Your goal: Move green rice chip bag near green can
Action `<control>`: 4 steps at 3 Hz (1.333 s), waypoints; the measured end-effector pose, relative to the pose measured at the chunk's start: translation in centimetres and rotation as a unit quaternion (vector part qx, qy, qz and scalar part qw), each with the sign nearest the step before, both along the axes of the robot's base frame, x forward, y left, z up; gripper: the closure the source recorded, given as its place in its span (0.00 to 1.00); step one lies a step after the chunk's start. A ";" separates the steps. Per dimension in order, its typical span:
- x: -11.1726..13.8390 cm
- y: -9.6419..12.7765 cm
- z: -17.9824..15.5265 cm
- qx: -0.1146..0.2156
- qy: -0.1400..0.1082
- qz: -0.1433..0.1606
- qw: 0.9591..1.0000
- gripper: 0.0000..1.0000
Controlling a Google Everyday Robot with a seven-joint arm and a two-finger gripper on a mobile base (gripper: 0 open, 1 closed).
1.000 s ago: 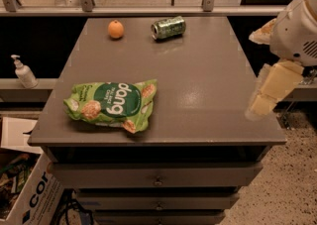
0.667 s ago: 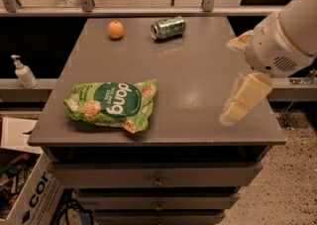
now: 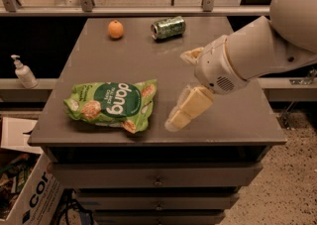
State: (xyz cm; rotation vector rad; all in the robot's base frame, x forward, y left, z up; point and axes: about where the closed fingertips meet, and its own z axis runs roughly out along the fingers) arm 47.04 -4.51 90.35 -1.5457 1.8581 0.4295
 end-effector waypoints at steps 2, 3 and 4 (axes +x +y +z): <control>-0.1 1.7 -1.2 0.008 -0.002 0.004 1.000 0.00; 0.2 4.8 -3.0 0.017 -0.006 0.015 1.000 0.00; 0.8 8.2 -4.5 0.028 -0.008 0.026 0.999 0.00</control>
Offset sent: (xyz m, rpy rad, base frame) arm -0.0005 0.0436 -0.0357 0.0493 -0.0039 0.0135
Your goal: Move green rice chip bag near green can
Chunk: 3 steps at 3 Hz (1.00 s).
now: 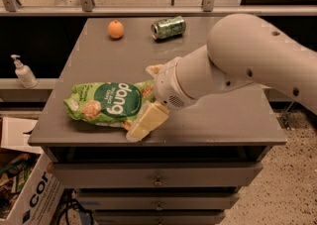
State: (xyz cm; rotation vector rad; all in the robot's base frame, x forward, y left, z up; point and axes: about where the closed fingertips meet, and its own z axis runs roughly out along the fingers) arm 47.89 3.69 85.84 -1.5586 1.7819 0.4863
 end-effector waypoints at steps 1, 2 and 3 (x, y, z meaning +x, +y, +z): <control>1.0 3.4 -0.9 0.010 -0.003 0.006 1.000 0.00; 1.0 6.1 -1.4 0.028 -0.003 0.007 1.000 0.26; 0.3 6.9 -2.1 0.035 0.005 0.003 0.999 0.49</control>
Offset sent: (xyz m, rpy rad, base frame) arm 0.0194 0.0813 -0.0186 0.0845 -0.0086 0.0183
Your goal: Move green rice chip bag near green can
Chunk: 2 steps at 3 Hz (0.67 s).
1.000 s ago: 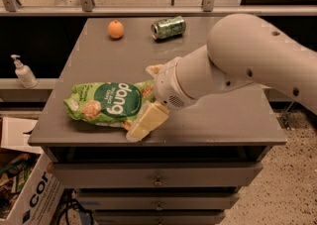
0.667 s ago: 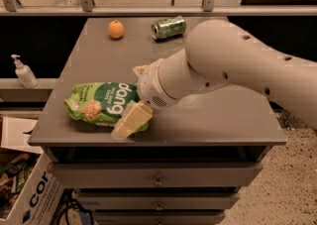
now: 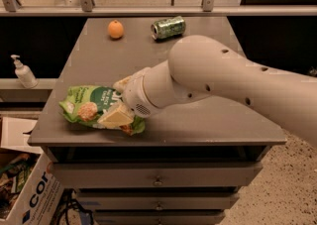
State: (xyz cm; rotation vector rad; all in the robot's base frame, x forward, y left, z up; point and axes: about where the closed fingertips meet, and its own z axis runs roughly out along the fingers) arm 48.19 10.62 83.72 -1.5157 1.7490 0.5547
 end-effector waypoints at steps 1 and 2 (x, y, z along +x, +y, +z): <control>-0.3 -0.5 -0.1 0.003 0.002 -0.010 1.000 0.73; 0.5 -2.5 1.3 0.004 -0.009 -0.030 0.999 0.96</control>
Offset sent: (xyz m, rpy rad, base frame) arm 0.0189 -0.0542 0.0271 0.0137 -0.0394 -0.1190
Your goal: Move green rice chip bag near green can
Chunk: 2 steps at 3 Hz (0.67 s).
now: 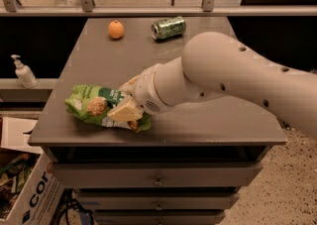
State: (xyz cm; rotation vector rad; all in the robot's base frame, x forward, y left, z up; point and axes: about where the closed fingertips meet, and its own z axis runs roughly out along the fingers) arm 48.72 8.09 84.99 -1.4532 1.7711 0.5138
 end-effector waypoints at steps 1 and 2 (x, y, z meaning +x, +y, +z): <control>1.9 -4.1 2.1 -0.008 -0.014 -0.035 0.999 1.00; 3.8 -9.2 4.2 -0.034 -0.029 -0.074 0.996 1.00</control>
Offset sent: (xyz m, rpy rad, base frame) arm 0.0648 -0.1633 0.0620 -0.1327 -0.0774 -0.2514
